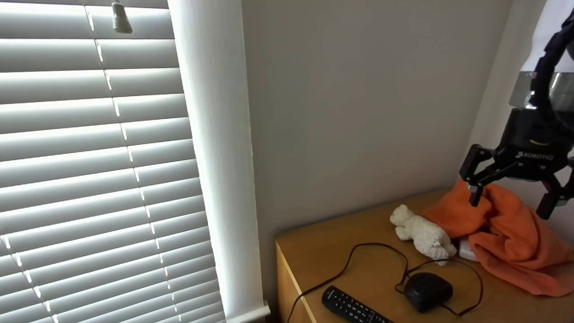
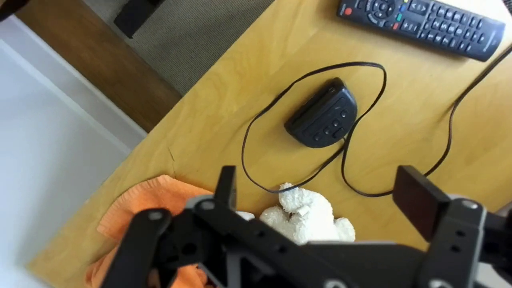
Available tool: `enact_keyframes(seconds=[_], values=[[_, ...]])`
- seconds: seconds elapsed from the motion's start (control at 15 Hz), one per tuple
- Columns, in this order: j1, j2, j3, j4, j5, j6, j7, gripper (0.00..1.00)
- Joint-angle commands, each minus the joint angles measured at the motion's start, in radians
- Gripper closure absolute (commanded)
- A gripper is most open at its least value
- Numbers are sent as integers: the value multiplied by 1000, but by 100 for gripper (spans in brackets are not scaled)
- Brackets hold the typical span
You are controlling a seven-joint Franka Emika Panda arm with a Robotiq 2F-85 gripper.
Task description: Move the alarm clock backwards
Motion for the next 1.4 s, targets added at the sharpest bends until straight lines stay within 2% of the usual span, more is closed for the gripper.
enact_keyframes(seconds=[0.0, 0.27, 0.6, 0.87, 1.13, 1.2, 1.33], values=[[-10, 79, 20, 24, 1, 53, 210, 0], [0, 163, 19, 13, -28, 172, 444, 0], [37, 271, 6, 11, -45, 241, 601, 0], [63, 350, -7, 13, -27, 292, 634, 0], [87, 428, -33, -2, -69, 423, 669, 0], [86, 389, -30, 5, -30, 360, 621, 0], [95, 423, -41, 5, -38, 402, 630, 0]])
